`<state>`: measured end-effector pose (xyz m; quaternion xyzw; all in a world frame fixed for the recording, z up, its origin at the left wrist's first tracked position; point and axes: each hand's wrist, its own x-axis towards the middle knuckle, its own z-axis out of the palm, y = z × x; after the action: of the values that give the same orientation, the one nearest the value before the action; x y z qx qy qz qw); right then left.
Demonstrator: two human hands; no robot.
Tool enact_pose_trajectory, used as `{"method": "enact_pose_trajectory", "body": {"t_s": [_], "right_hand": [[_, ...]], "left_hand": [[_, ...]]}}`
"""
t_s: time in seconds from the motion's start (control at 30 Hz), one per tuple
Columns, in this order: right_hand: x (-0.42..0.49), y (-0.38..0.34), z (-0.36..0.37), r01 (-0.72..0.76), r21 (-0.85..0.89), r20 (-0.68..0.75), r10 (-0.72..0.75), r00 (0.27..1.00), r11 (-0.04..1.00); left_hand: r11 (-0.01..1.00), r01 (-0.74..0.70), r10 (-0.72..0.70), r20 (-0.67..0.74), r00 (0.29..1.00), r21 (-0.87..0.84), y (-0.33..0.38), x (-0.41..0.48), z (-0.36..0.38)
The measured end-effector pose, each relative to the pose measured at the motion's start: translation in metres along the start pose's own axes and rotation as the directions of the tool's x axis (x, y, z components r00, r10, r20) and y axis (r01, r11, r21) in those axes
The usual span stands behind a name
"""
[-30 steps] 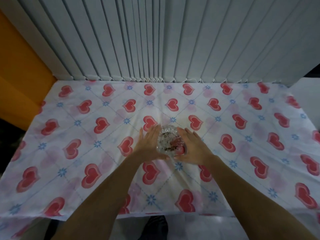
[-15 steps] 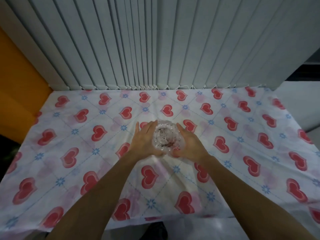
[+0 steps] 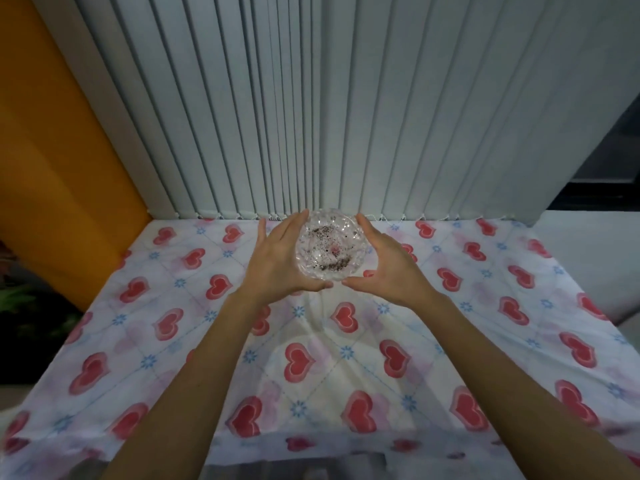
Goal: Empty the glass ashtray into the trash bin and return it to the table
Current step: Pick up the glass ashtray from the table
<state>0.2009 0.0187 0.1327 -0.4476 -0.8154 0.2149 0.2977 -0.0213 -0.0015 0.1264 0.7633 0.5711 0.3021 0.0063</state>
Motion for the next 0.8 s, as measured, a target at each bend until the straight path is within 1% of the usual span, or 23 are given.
{"method": "enact_pose_trajectory", "body": {"t_s": [0.07,0.13,0.2,0.27,0.33,0.4,0.47,0.53,0.57,0.63,0.7,0.77,0.8], "right_hand": [[-0.008,-0.005,-0.005,-0.011,0.001,0.004,0.011,1.000,1.000],[-0.014,-0.008,-0.009,-0.037,0.056,0.036,0.035,0.999,0.998],[-0.030,-0.010,-0.015,-0.090,0.188,0.082,0.076,0.994,0.978],[-0.053,-0.008,-0.022,-0.143,0.364,0.123,0.104,0.987,0.920],[-0.083,0.001,-0.031,-0.166,0.477,0.103,0.132,0.986,0.863],[-0.115,0.014,-0.040,-0.204,0.496,0.046,0.209,0.977,0.844],[-0.146,0.027,-0.051,-0.256,0.538,-0.020,0.316,0.949,0.803],[-0.184,0.043,-0.067,-0.275,0.631,-0.102,0.430,0.897,0.725],[-0.205,0.051,-0.075,-0.297,0.659,-0.138,0.499,0.856,0.691],[-0.245,0.067,-0.093,-0.386,0.710,-0.135,0.651,0.746,0.589],[-0.295,0.083,-0.111,-0.429,0.785,-0.080,0.758,0.647,0.448],[-0.348,0.096,-0.125,-0.400,0.853,-0.044,0.810,0.584,0.335],[-0.377,0.102,-0.130,-0.373,0.883,-0.046,0.844,0.535,0.285]], "left_hand": [[1.000,-0.010,0.010,0.003,1.000,0.002,0.009,-0.003,-0.008],[1.000,-0.009,0.009,0.009,1.000,0.020,0.016,-0.008,-0.014],[0.999,-0.024,0.023,0.028,0.999,0.030,0.030,-0.015,-0.015],[0.998,-0.054,0.052,0.058,0.997,0.030,0.047,-0.022,-0.010],[0.995,-0.096,0.094,0.096,0.991,0.019,0.068,-0.028,0.002],[0.991,-0.130,0.132,0.141,0.981,-0.021,0.093,-0.032,0.019],[0.983,-0.176,0.185,0.191,0.964,-0.060,0.121,-0.035,0.039],[0.962,-0.256,0.273,0.243,0.931,-0.099,0.157,-0.036,0.064],[0.947,-0.295,0.319,0.268,0.909,-0.125,0.177,-0.037,0.077],[0.912,-0.367,0.409,0.315,0.856,-0.184,0.218,-0.042,0.101],[0.851,-0.465,0.524,0.360,0.772,-0.243,0.263,-0.052,0.128],[0.777,-0.549,0.629,0.384,0.676,-0.307,0.304,-0.067,0.154],[0.738,-0.582,0.674,0.402,0.620,-0.340,0.325,-0.075,0.168]]}}
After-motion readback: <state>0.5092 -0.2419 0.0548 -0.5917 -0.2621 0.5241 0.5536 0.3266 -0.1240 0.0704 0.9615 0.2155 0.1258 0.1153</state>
